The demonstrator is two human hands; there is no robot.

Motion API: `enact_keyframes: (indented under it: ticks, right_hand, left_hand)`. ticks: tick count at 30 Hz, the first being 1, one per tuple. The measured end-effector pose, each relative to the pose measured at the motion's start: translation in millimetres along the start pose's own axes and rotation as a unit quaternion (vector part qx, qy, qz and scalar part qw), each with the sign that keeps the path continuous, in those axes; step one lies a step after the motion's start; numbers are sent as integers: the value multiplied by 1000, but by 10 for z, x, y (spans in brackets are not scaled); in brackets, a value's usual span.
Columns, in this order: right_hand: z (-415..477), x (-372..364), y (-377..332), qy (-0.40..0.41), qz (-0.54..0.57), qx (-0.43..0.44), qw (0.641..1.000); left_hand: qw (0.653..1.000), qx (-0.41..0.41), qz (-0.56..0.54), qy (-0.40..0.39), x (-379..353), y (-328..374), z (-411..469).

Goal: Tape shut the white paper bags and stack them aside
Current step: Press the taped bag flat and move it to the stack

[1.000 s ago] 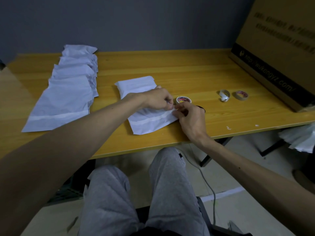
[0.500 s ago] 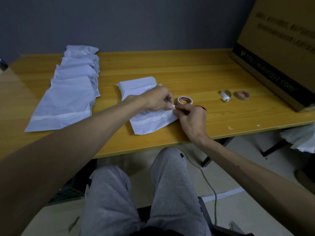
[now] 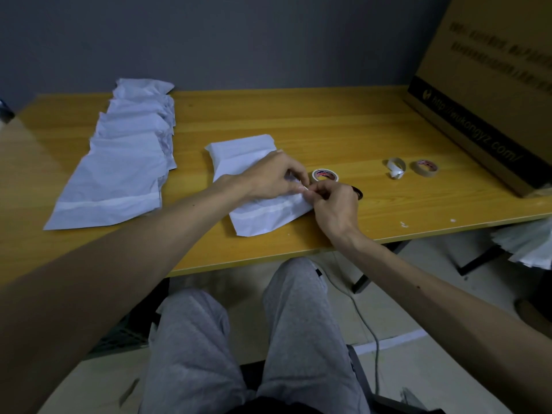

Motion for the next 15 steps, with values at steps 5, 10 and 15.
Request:
enact_keyframes:
  ticks: [5, 10, 15]
  right_hand:
    - [-29, -16, -14, 9, -21, -7, 1000]
    - [-42, -30, -47, 4, -60, -21, 998]
    - [-43, -51, -28, -7, -45, -63, 997]
  left_hand:
    - [1000, -11, 12, -12, -26, 13, -16]
    - [997, -42, 50, -46, -79, 59, -27]
    - [996, -33, 70, -43, -122, 21, -37]
Point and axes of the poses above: each hand's wrist, its own z-axis towards the middle knuckle, its own x-axis out of the back of the hand, y = z × x, the point moved 6 cm from there along z, towards the middle knuckle, and after that the axes turned 9 degrees about -x, right-handed, at the moved point
